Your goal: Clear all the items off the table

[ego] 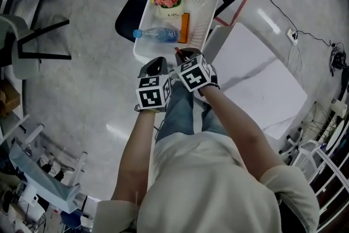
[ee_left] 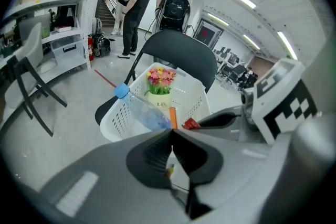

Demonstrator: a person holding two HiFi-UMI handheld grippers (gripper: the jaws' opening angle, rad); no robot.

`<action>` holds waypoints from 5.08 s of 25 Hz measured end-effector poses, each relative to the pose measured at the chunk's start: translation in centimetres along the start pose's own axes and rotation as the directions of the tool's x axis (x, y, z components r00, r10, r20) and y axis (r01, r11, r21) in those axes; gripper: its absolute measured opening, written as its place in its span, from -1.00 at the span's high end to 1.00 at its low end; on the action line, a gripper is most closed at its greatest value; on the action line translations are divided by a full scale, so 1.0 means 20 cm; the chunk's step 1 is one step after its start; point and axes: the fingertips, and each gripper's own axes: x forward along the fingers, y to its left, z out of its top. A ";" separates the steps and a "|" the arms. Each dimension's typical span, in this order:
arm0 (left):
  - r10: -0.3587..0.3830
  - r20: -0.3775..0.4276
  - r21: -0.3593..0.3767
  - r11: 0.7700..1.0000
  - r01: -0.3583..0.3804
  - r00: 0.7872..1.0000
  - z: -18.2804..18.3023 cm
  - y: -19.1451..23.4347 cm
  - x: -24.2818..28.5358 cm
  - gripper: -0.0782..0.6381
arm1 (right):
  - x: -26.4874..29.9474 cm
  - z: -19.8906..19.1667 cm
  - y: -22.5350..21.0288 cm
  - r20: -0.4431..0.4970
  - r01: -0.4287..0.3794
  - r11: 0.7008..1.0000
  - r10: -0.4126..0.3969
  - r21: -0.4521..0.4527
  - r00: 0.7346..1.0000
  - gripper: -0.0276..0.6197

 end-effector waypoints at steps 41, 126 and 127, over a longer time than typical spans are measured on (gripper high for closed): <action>-0.047 0.018 0.053 0.998 0.046 0.999 0.00 -0.15 -0.09 0.76 | -0.22 -0.04 0.00 0.079 0.075 0.993 -0.082 0.090 0.993 0.92; -0.486 -0.210 0.667 0.564 0.488 0.848 -1.24 -2.03 -0.92 0.76 | -1.98 -2.02 0.19 0.186 0.333 0.570 -0.666 0.751 0.722 0.92; -0.488 -0.212 0.670 0.559 0.489 0.847 -1.25 -2.04 -0.92 0.76 | -1.99 -2.04 0.19 0.185 0.333 0.568 -0.668 0.753 0.721 0.92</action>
